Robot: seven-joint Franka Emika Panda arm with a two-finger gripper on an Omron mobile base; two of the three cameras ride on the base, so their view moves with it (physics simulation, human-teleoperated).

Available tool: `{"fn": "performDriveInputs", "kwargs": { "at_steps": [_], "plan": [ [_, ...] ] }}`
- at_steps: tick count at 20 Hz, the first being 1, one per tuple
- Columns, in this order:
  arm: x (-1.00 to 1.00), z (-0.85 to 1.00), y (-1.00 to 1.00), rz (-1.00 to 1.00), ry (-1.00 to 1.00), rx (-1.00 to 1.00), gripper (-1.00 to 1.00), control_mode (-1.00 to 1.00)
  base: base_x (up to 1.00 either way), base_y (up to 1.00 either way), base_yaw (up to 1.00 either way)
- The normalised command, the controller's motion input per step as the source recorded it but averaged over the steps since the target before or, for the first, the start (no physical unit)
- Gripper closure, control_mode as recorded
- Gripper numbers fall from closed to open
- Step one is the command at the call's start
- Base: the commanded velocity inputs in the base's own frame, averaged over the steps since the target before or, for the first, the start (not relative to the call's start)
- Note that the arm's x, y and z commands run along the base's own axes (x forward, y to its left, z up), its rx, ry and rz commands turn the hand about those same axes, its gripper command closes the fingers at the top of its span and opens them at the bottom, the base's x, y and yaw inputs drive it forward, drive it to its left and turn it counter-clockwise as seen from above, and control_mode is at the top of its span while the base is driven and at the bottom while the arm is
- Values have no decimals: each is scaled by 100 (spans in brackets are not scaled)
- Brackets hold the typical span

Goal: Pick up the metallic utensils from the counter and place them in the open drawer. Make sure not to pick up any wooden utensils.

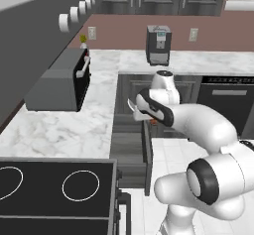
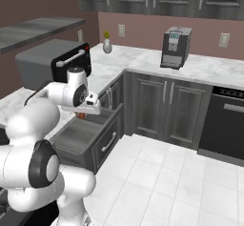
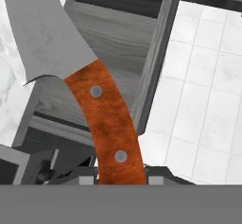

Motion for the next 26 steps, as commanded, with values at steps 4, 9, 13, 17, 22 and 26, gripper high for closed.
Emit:
{"fn": "performDriveInputs", "kwargs": {
  "at_steps": [4, 9, 13, 17, 22, 26],
  "plan": [
    [23, -62, 0, 0, -10, -3, 100, -100, 0, 0, 0],
    [22, -68, 0, -1, -6, -1, 100, -100, 0, 0, 0],
    [10, -56, 0, -5, 0, -6, 100, -100, 0, 0, 0],
    [26, -48, 3, -4, 0, -3, 100, -100, 0, 0, 0],
    [31, -12, 11, -2, 6, -1, 100, -100, 0, 0, 0],
    [16, -10, 9, -4, 4, 0, 100, -100, 0, 0, 0]
  ]
}}
